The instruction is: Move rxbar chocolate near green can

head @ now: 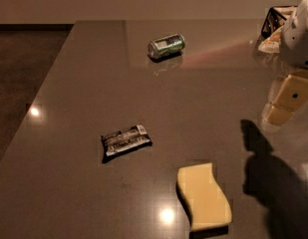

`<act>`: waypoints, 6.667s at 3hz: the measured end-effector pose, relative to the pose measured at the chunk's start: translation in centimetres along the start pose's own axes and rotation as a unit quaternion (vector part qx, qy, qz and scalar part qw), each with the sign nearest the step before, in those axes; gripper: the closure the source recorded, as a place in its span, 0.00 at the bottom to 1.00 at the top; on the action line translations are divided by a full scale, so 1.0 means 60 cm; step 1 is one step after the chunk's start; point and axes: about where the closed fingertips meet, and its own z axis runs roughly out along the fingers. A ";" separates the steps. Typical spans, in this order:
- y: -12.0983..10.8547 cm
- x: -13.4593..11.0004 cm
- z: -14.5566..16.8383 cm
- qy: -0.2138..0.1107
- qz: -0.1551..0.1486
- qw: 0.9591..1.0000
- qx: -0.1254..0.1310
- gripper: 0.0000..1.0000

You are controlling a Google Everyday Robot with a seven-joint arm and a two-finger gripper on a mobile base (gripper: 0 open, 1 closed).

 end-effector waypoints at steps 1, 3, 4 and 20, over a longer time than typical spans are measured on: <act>0.000 0.000 0.000 0.000 0.000 1.000 0.000 0.00; 0.011 -0.103 0.030 -0.027 -0.062 0.997 -0.034 0.00; 0.049 -0.187 0.066 -0.054 -0.116 0.990 -0.066 0.00; -0.117 -0.376 0.183 -0.055 -0.054 0.996 -0.053 1.00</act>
Offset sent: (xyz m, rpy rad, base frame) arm 0.0147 0.0332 -0.0039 0.0085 0.0682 0.0838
